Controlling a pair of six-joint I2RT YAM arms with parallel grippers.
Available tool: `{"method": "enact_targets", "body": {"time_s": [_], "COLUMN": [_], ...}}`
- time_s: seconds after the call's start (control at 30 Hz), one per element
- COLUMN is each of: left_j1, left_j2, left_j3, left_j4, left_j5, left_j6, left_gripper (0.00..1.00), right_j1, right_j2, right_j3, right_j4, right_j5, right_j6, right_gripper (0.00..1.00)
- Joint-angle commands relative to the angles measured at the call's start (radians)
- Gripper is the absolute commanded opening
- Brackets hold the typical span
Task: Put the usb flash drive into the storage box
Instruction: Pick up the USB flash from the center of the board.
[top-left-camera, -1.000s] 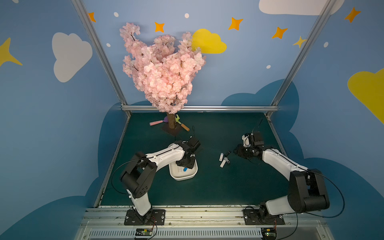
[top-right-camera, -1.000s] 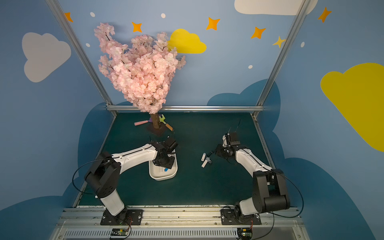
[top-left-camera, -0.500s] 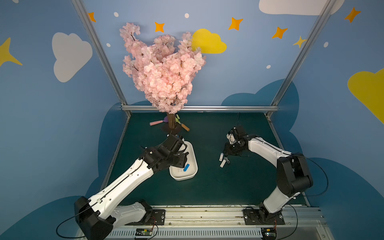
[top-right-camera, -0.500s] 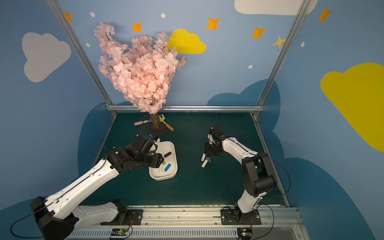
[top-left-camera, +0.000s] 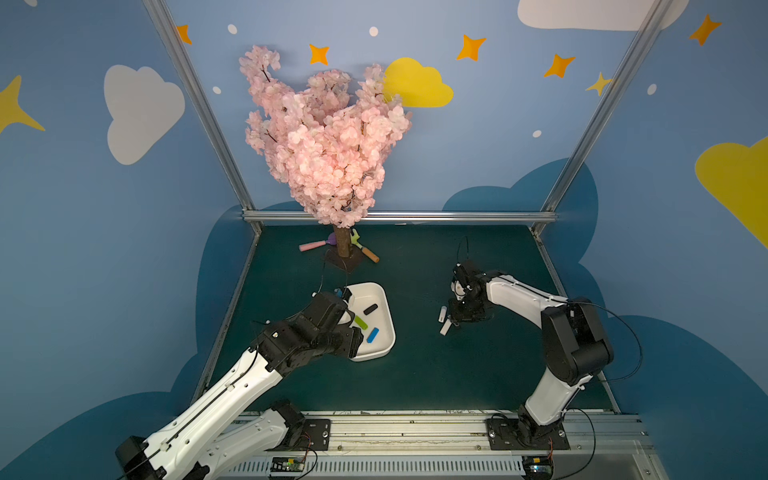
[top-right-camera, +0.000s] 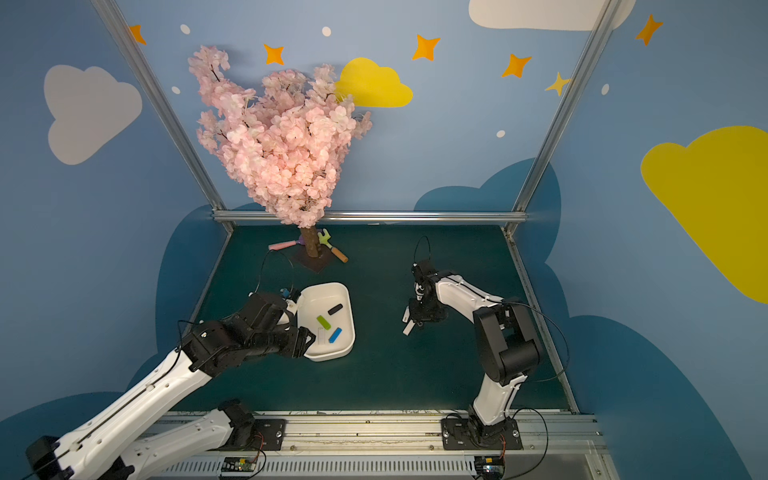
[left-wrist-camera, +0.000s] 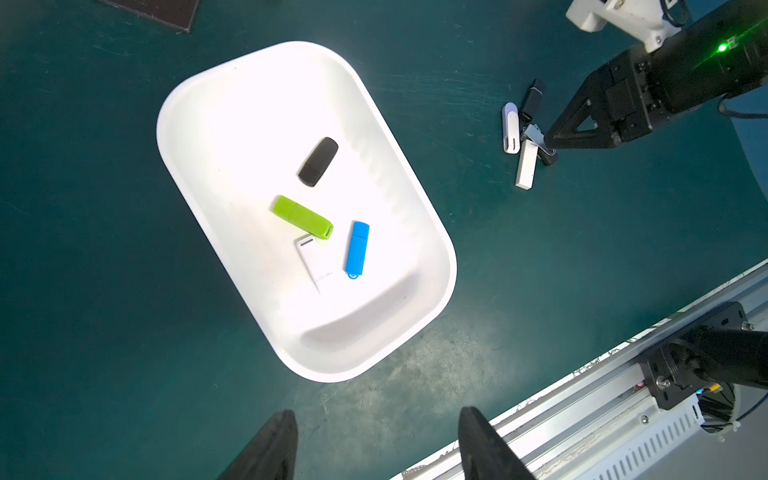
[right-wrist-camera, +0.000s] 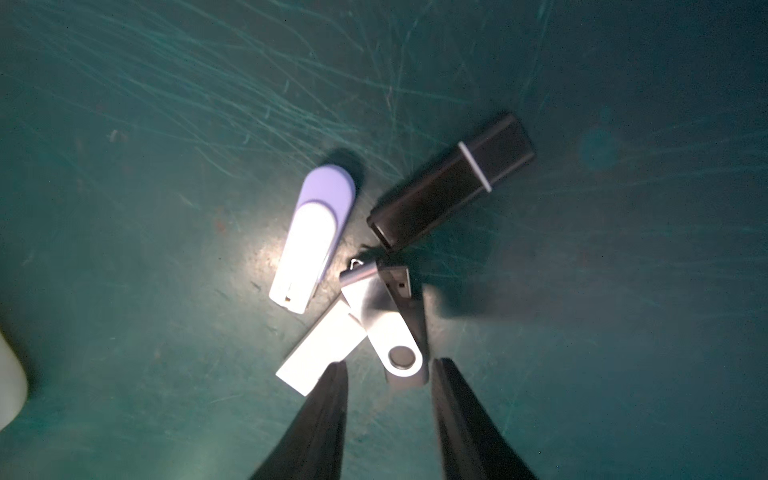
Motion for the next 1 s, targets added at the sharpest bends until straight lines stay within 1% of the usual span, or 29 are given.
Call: {"method": "enact_targets", "body": {"time_s": [0.0, 0.17, 0.37, 0.67, 0.97], "left_j1": [-0.002, -0.002, -0.004, -0.003, -0.009], "left_j2": [0.003, 0.01, 0.017, 0.024, 0.031], "left_j3": [0.0, 0.0, 0.0, 0.0, -0.002], "left_j4": [0.003, 0.0, -0.001, -0.004, -0.011], "left_j5": [0.007, -0.009, -0.017, -0.027, -0.053], "left_j6": [0.012, 0.011, 0.011, 0.011, 0.004], "left_gripper": [0.65, 0.65, 0.66, 0.66, 0.65], "right_j1": [0.01, 0.029, 0.033, 0.041, 0.042], "right_j2": [0.027, 0.05, 0.073, 0.143, 0.211], "right_j3": [0.006, 0.013, 0.021, 0.093, 0.165], "right_j4": [-0.052, -0.066, -0.065, -0.073, -0.057], "right_j5": [0.033, 0.062, 0.068, 0.089, 0.094], "right_j6": [-0.011, -0.014, -0.018, -0.027, -0.033], "right_gripper": [0.39, 0.39, 0.39, 0.39, 0.33]}}
